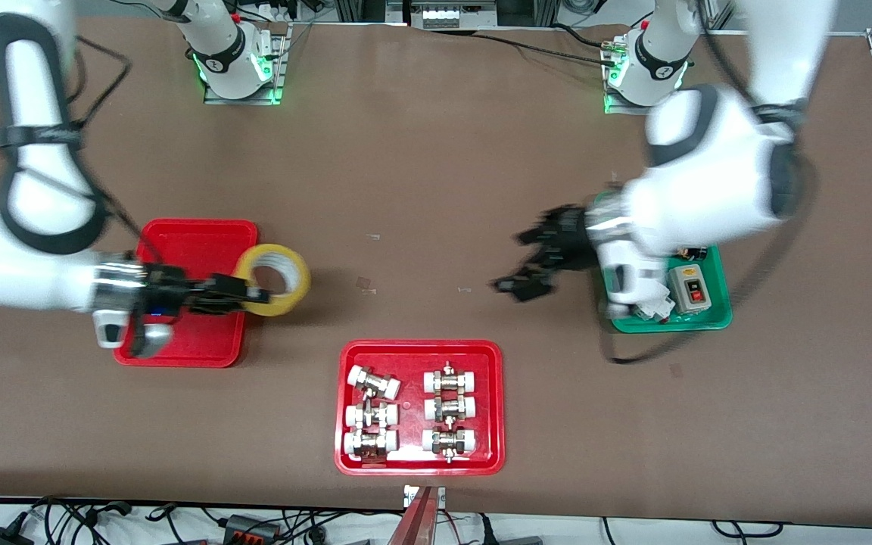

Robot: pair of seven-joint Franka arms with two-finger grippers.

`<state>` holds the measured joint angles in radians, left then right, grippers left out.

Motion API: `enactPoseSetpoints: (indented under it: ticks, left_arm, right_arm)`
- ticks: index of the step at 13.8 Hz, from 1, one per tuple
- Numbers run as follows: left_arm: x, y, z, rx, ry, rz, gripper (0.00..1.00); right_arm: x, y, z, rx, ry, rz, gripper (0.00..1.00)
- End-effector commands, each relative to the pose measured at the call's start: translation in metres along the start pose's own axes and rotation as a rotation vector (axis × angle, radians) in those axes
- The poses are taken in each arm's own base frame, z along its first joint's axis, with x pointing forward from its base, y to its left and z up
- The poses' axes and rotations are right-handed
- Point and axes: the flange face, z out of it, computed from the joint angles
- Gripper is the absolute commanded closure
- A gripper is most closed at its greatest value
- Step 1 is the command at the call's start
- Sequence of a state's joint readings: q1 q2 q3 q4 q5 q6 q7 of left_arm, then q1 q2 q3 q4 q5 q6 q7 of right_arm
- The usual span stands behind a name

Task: Left arm passes tape to right arm into tray
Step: 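Open the left gripper while the right gripper lowers the tape into the red tray, then release the tape in the red tray while the left gripper withdraws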

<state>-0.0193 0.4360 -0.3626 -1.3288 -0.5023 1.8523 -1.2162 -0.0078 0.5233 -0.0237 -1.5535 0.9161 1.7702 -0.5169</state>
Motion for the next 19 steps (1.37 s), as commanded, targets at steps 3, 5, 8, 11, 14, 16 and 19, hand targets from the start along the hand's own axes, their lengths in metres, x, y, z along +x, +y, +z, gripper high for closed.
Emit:
enactPoseSetpoints:
  ticks: [3, 5, 8, 11, 14, 16, 19]
  left_arm:
    - [0.042, -0.05, -0.068, 0.274, 0.039, 0.082, 0.0]
    - [0.051, -0.075, -0.087, 0.468, 0.114, 0.278, 0.0]
    - [0.069, -0.103, -0.127, 0.611, 0.158, 0.547, 0.0]
    - [0.066, -0.123, -0.129, 0.778, 0.216, 0.702, 0.0]
    - [0.041, -0.152, -0.101, 0.798, 0.292, 0.756, 0.0]
    - [0.032, -0.163, -0.098, 0.8, 0.325, 0.764, 0.0]
    - [0.034, -0.159, -0.101, 0.794, 0.324, 0.782, 0.0]
  right_arm:
    - [-0.037, 0.147, -0.014, -0.002, -0.102, -0.115, 1.0]
    - [-0.054, 0.193, -0.017, 0.022, -0.115, -0.13, 1.0]
    - [-0.061, 0.213, -0.01, 0.015, -0.132, -0.151, 1.0]
    - [-0.061, 0.228, -0.006, -0.052, -0.148, -0.207, 0.65]
    - [-0.052, 0.225, -0.005, -0.191, -0.201, -0.304, 0.0]
    - [-0.042, 0.211, -0.008, -0.291, -0.242, -0.394, 0.0]
    - [-0.021, 0.141, -0.037, -0.5, -0.306, -0.517, 0.0]
